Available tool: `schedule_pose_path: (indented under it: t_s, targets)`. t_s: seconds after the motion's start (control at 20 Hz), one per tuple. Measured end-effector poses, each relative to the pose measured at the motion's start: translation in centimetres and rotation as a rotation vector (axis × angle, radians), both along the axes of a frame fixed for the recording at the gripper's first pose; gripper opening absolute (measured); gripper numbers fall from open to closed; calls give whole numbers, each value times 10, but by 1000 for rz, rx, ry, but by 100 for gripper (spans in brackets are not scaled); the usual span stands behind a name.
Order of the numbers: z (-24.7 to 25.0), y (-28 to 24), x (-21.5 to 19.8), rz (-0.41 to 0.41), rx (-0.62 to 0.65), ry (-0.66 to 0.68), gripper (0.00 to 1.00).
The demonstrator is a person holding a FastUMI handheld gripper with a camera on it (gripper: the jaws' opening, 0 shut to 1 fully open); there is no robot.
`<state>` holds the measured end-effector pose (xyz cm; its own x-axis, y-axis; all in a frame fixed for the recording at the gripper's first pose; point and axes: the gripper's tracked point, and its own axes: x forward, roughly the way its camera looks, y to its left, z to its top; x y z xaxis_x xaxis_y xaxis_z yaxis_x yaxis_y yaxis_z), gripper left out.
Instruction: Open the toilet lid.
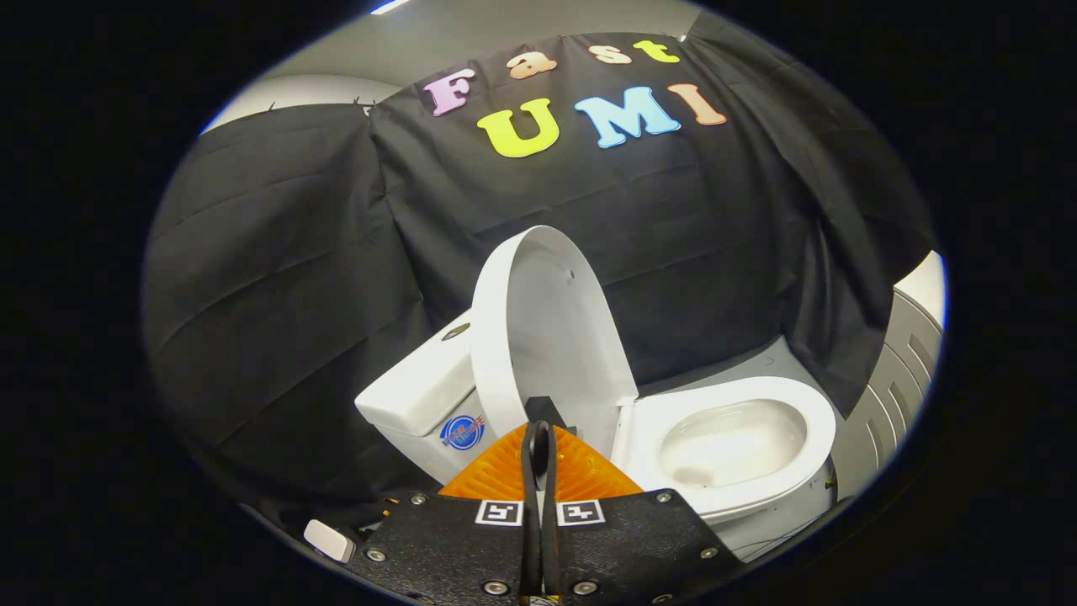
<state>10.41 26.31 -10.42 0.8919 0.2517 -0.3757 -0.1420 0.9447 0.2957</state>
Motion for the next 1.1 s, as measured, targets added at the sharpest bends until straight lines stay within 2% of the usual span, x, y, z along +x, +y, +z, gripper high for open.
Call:
schedule_pose_path:
  t_s: [0.65,0.95,1.05,1.1]
  targets:
    - [-3,44,8,93,-22,-21,1]
    - [1,38,9,111,-10,-42,1]
    - [5,43,5,152,45,-39,7]
    - [11,49,2,192,90,-44,19]
